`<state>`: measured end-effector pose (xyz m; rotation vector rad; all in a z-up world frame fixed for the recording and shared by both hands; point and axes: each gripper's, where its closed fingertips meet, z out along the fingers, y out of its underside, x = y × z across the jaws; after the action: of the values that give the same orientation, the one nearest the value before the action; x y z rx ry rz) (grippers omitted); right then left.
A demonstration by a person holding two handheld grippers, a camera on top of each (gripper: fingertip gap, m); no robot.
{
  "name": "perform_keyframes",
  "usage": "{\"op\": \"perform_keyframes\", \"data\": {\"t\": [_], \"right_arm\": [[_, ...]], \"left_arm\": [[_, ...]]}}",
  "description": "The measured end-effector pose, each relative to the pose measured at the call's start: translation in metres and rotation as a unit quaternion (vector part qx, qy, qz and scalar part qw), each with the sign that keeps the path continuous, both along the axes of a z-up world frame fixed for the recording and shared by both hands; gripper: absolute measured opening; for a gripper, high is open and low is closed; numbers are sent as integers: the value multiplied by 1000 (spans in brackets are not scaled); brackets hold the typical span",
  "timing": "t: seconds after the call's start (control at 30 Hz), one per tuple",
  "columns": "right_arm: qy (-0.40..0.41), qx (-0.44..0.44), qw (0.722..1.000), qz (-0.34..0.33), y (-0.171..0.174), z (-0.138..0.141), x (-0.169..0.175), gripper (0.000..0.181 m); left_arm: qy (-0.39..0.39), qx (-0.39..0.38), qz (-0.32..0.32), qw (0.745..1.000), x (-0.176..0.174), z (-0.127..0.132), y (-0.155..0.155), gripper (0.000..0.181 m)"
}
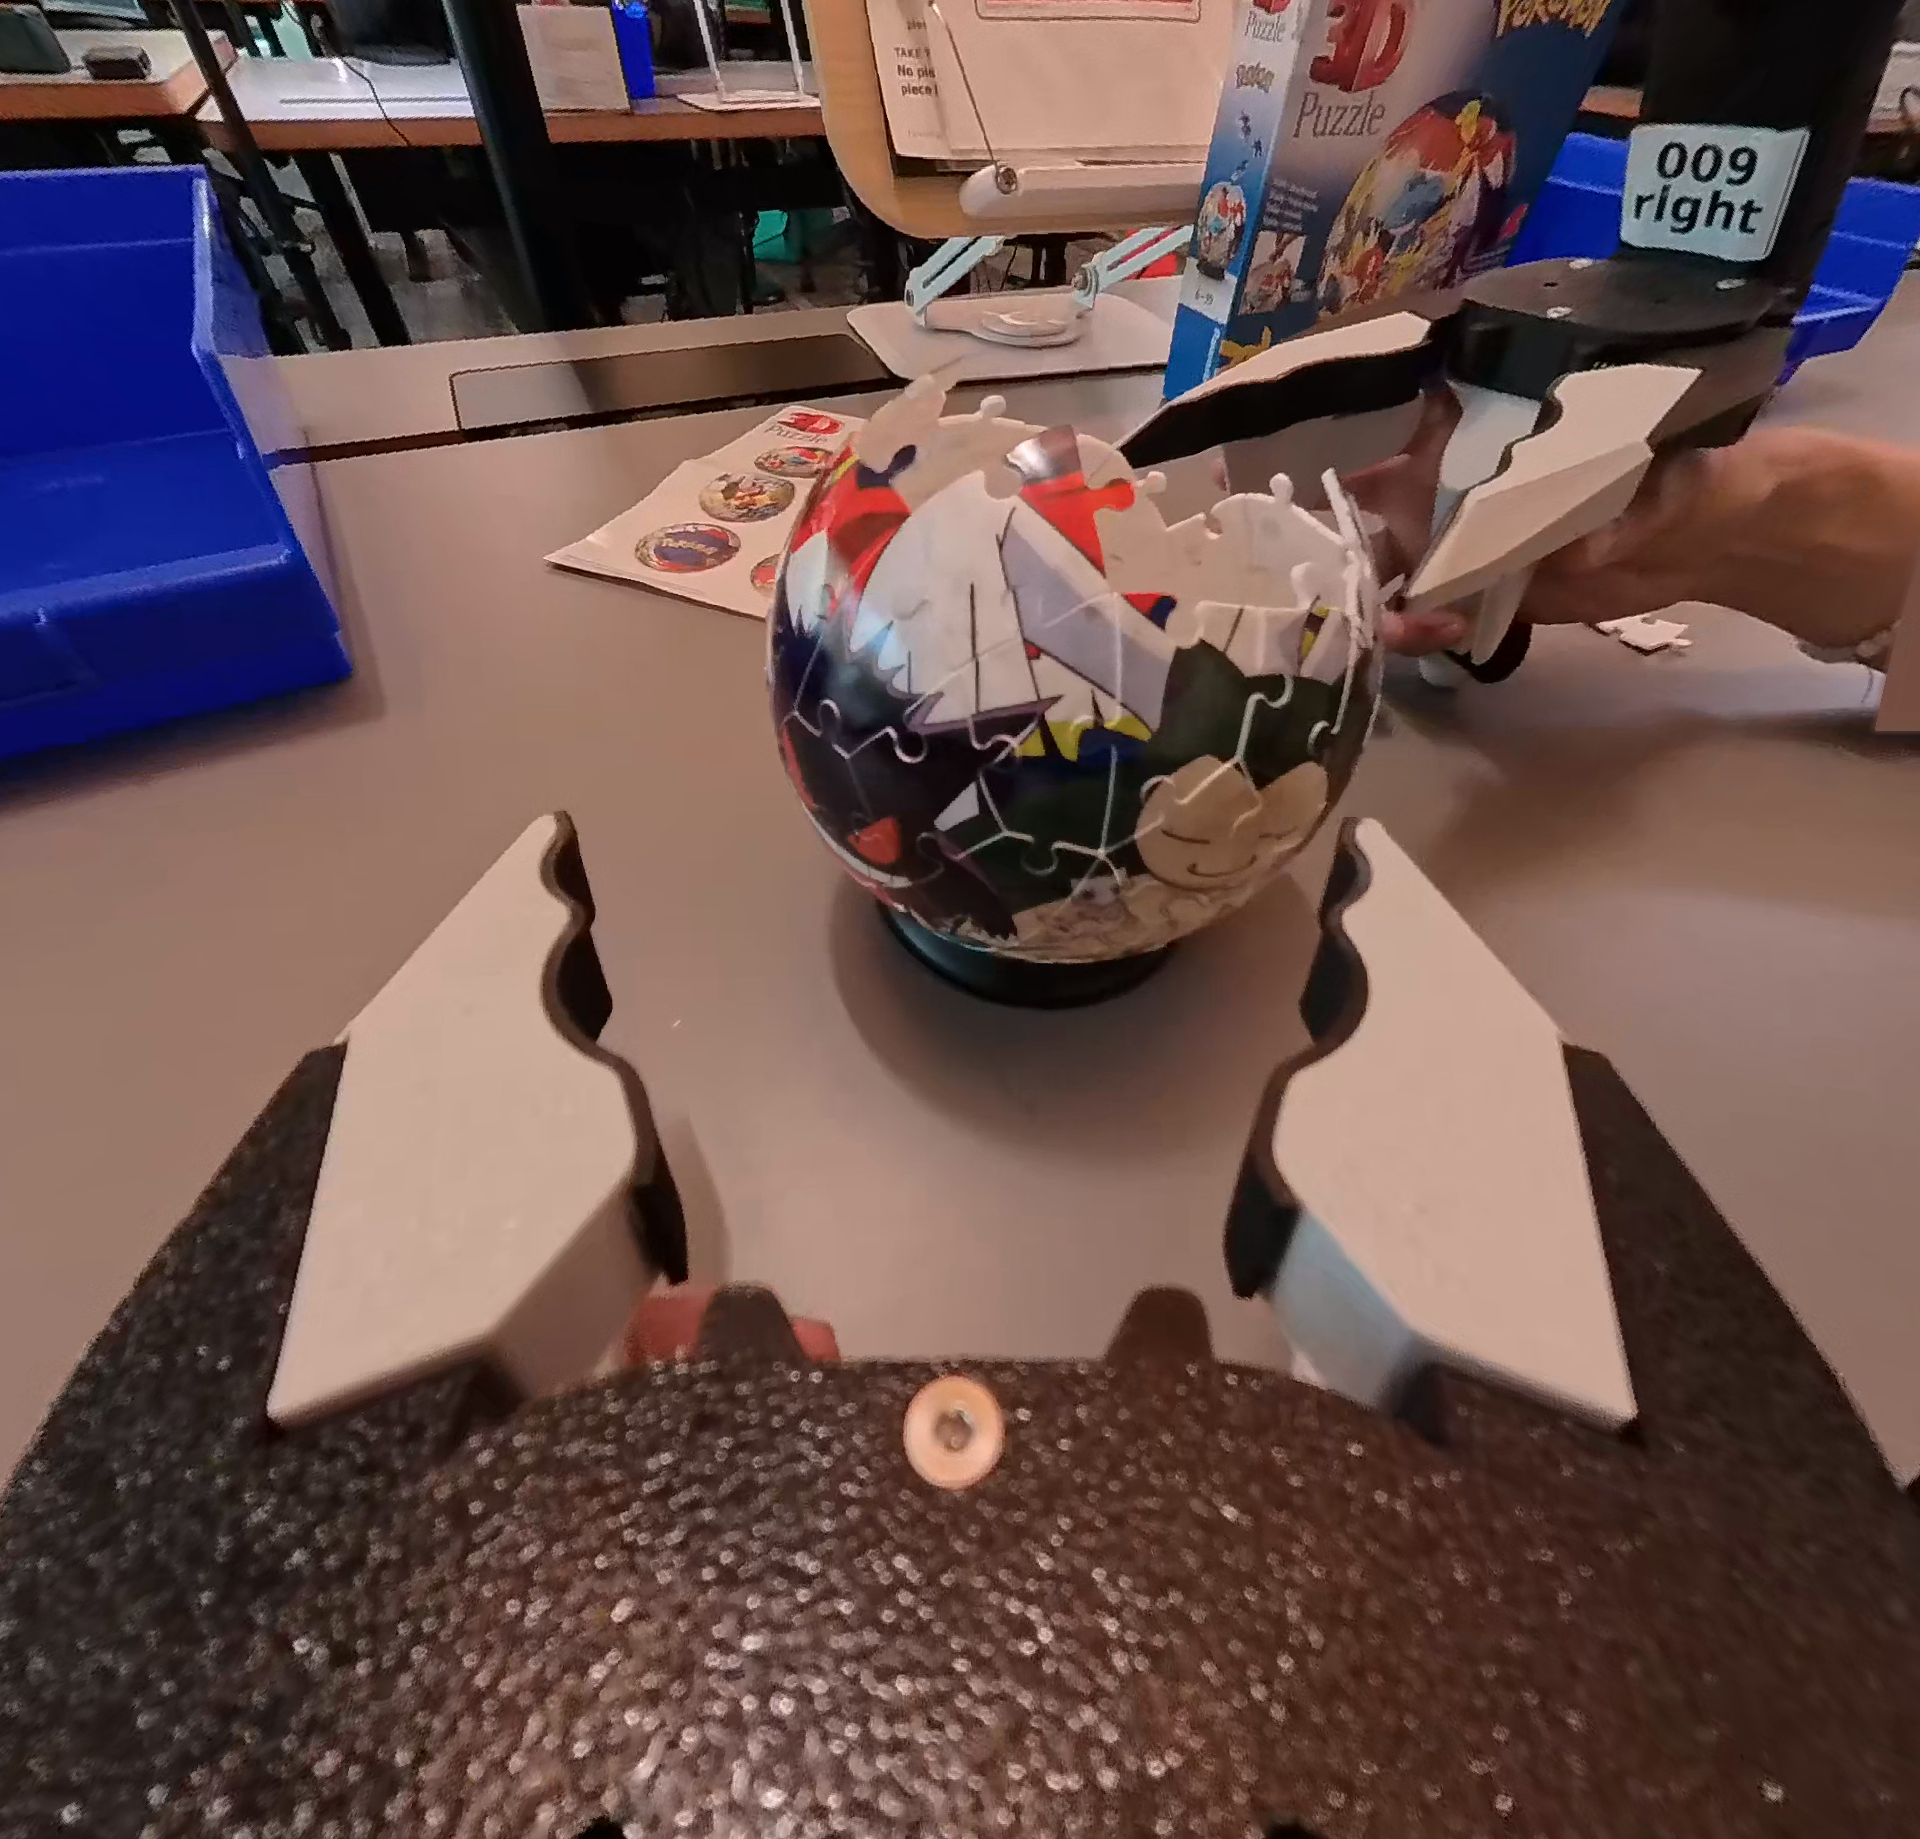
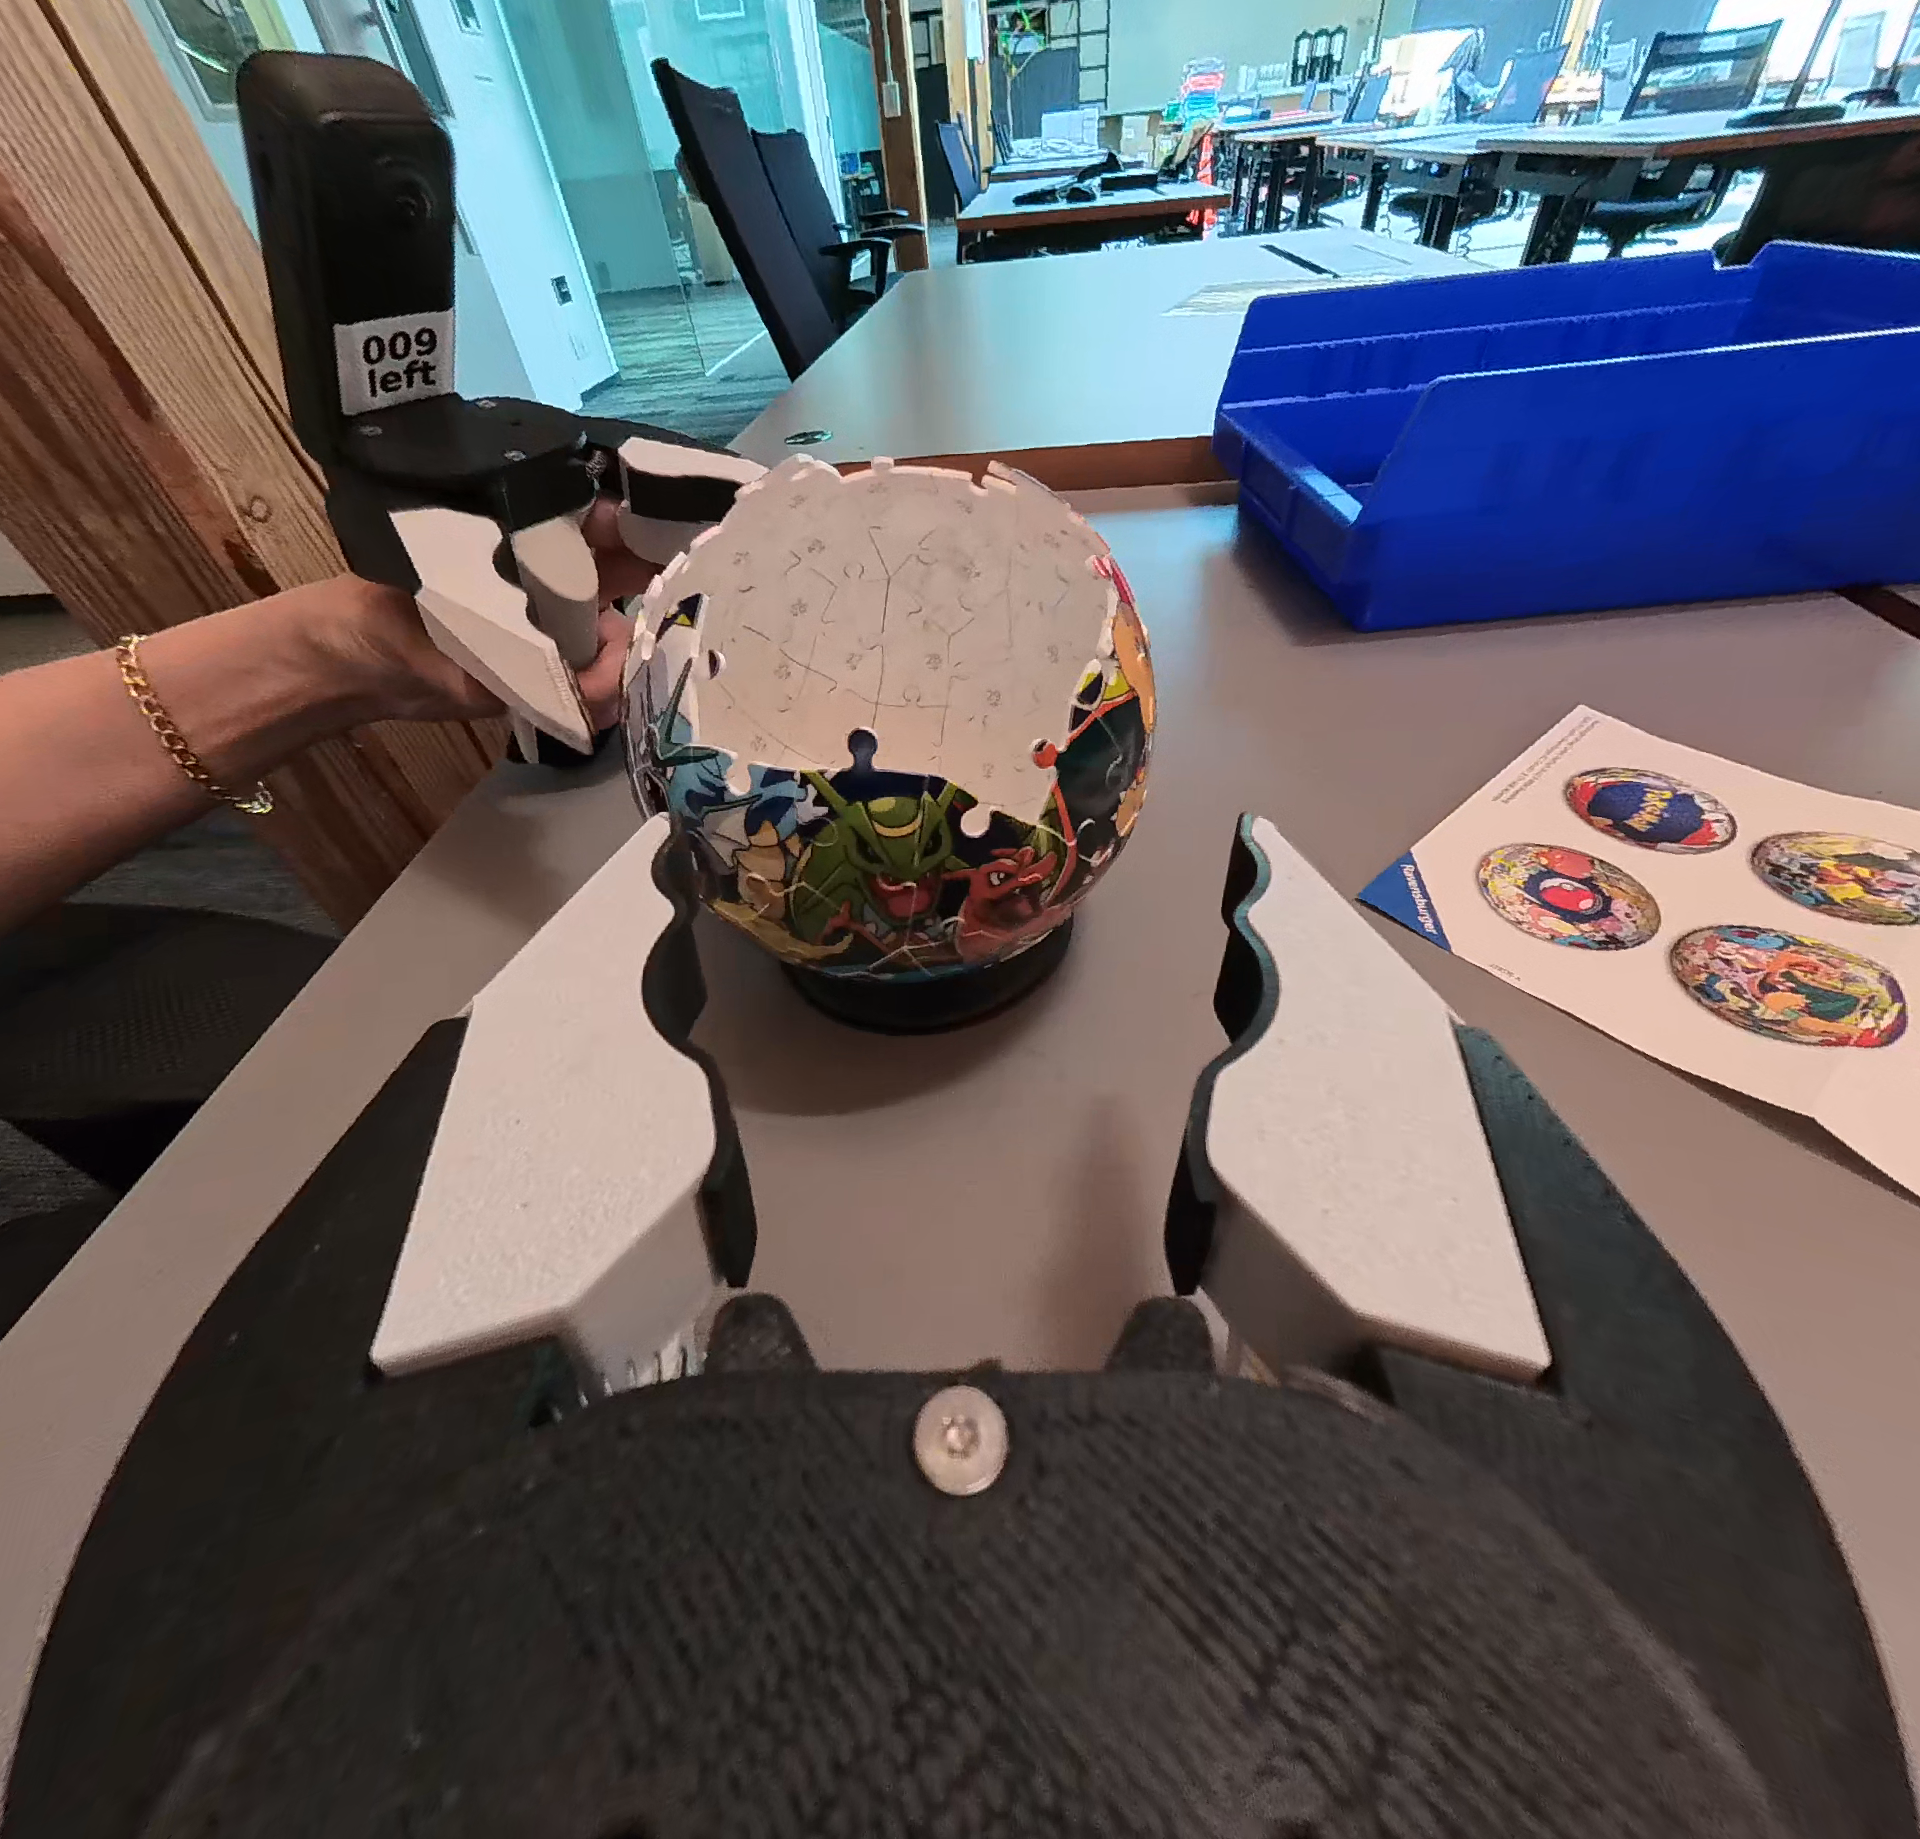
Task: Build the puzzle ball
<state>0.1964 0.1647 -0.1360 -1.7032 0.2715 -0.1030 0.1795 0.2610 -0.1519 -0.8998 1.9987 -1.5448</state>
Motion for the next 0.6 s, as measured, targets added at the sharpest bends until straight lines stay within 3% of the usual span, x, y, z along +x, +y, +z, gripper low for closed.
{"op": "perform_keyframes", "data": {"t": [0.37,0.6], "right_arm": [[11,-6,1000,10,2,-3,-1,98],[13,-5,1000,10,2,-2,0,96]], "left_arm": [[2,57,0,998,0,-12,-8,135],[2,34,-10,999,0,-7,-16,134]]}}
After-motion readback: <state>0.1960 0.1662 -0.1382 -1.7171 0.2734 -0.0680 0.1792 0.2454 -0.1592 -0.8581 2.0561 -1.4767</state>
